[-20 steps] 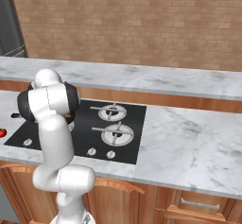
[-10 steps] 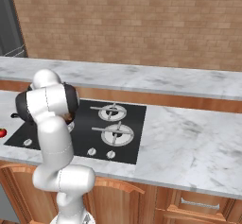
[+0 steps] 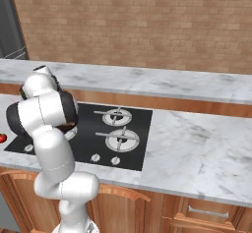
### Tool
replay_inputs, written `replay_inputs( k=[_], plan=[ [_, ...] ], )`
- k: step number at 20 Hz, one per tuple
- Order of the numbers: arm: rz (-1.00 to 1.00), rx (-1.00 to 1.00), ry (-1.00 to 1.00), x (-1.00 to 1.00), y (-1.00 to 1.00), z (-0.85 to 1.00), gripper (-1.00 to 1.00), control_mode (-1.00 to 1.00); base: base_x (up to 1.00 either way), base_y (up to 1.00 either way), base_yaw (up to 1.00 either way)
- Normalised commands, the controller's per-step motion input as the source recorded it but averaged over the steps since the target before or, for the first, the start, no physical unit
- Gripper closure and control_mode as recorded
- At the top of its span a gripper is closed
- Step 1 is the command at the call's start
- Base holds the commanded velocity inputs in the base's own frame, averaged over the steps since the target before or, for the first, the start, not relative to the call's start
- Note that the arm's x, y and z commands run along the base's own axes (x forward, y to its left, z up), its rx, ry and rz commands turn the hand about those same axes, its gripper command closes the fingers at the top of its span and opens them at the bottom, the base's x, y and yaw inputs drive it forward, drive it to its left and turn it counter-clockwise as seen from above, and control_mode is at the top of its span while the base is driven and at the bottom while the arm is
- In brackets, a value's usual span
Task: Place the pan on the front left burner on the stove. Then place the tomato and the onion in the pan and turn on the front left burner.
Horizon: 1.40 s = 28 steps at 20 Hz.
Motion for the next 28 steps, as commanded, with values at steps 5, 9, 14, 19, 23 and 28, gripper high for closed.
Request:
replay_inputs(
  k=[5,9,14,19,23,28],
  plan=[
    [0.01,0.06,0.00,-0.35,0.09,0.74,-1.00,-1.00,0.00,0.00,0.00],
    [0.08,0.01,0.00,-0.34,0.19,0.30,-1.00,-1.00,0.00,0.00,0.00],
    [0.17,0.00,0.00,-0.45,0.27,0.01,-1.00,-1.00,0.00,0.00,0.00],
    [0.23,0.02,0.00,-0.48,0.33,0.00,-1.00,-1.00,0.00,0.00,0.00],
    [0.29,0.07,0.00,-0.33,0.25,0.01,-1.00,-1.00,0.00,0.00,0.00],
    [0.33,0.11,0.00,-0.21,0.22,0.00,-1.00,-1.00,0.00,0.00,0.00]
  ],
)
